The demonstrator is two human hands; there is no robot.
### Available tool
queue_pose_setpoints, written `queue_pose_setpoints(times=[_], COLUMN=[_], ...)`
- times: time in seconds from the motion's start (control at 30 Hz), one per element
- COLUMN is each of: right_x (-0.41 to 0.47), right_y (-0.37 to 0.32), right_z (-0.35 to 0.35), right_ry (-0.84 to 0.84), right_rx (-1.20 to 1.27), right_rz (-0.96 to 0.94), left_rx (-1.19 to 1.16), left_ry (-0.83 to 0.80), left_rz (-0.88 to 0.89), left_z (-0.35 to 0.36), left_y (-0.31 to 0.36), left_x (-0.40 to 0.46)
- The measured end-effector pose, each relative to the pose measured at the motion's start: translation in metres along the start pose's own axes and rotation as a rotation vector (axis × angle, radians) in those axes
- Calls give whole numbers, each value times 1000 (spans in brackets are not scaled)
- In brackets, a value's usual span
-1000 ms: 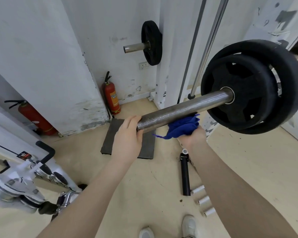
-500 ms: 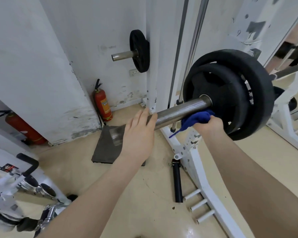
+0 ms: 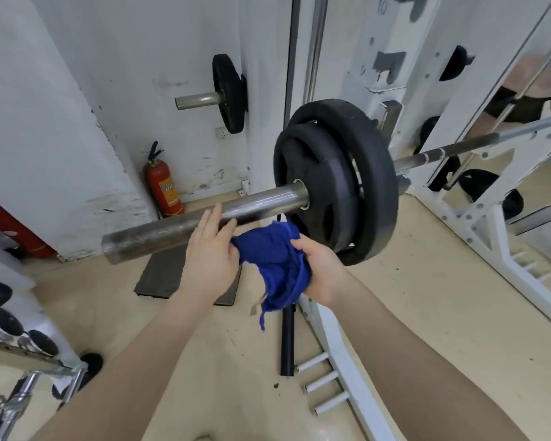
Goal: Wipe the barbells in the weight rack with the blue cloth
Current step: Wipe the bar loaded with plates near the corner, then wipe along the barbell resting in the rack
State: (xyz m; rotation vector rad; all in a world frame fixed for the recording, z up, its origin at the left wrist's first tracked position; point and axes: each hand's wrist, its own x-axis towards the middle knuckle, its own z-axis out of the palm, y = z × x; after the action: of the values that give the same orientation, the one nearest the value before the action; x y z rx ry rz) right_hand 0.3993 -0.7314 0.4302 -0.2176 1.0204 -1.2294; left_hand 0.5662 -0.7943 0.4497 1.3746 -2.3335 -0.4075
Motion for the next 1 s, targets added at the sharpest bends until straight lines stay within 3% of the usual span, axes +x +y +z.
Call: queue_pose_setpoints(times=[0.07, 0.3, 0.4, 0.53, 0.67, 0.83, 0.93, 1.0], right_x=[-21, -99, -118, -127, -119, -102, -91, -81], right_y=[-9, -72, -98, -123, -140, -158, -164, -171], right_z=[-23, -98, -121, -141, -149, -155, -155, -152], right_ry=[-37, -167, -132, 109, 385, 774, 832, 791], right_rx=[-110, -483, -519, -466, -186, -219, -303, -394], right_rz=[10, -160, -205, -339, -462, -472, -573, -673], left_rx=[-199, -718, -788, -623, -471, -53, 278, 398], left_ry=[-31, -425, -460, -429, -354, -18, 201, 208], left_rz=[68, 153, 150, 300, 424, 511, 475, 409], left_z=[5, 38, 41, 34, 30, 37, 45, 47], left_y=[23, 127, 161, 194, 217, 222, 217, 215], left_x=[-7, -31, -26, -6, 22, 64, 78, 86])
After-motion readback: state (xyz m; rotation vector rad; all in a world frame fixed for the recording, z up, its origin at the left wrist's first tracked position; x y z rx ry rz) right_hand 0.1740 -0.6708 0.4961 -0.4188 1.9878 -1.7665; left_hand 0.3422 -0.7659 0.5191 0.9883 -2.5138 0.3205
